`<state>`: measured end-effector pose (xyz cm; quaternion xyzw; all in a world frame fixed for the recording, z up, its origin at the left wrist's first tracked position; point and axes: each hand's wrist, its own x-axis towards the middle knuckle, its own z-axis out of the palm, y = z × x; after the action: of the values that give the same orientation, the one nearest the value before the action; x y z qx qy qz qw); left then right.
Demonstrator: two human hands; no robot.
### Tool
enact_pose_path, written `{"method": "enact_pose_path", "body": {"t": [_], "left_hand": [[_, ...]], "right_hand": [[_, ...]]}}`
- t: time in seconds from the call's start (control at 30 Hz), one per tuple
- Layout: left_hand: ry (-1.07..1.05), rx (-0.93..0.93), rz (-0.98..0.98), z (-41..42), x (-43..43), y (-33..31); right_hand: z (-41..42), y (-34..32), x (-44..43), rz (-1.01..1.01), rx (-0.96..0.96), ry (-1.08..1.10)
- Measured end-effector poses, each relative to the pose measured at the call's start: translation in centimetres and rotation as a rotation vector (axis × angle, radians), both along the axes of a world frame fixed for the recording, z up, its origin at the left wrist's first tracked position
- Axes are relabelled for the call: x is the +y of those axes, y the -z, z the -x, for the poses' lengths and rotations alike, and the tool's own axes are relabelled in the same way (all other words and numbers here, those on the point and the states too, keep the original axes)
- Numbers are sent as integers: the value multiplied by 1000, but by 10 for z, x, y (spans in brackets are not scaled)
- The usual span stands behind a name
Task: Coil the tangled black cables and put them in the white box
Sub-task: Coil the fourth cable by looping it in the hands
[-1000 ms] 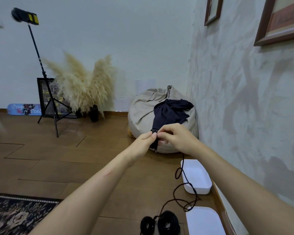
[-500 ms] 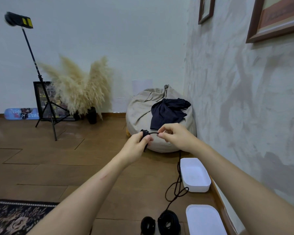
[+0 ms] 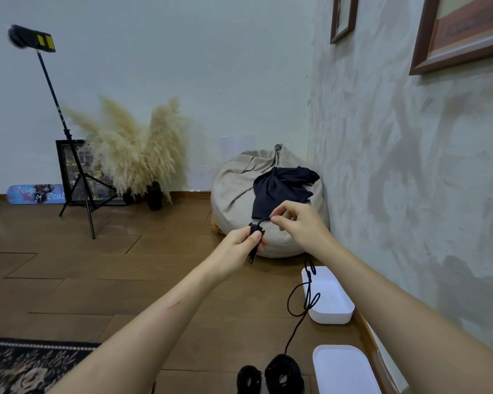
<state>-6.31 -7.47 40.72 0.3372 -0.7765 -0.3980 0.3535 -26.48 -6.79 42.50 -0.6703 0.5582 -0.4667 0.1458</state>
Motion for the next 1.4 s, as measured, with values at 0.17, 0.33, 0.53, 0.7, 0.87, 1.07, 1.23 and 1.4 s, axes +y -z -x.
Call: {"method": "enact_pose_path", "body": {"t": [0.17,0.33,0.53,0.7,0.87,1.07,1.23,1.4], "left_hand": [[73,64,-23,1,8,-13],[80,153,-46,-2,7,-22],[-23,382,-148,3,-2,-20],[-311,439,-45,3,-10,-20],[-443,217,112,-4,-21,-6],[-536,95,202,-4,-25,4],[-500,20,199,-4,-25,10],[-171,30,67,-7,-26,8]], "right_hand": [[-3,3,-1,-13,-55,-60],[-18,10,2,-46,-145,-133],[-50,35,5,-261,-57,-192],[-74,27,9,-240,60,-228],[-70,16,7,-249,265,-213],[-65,7,13,-387,158,-316],[-60,2,15,-283,258,-323],[-31,-6,12,-79,359,-208]]}}
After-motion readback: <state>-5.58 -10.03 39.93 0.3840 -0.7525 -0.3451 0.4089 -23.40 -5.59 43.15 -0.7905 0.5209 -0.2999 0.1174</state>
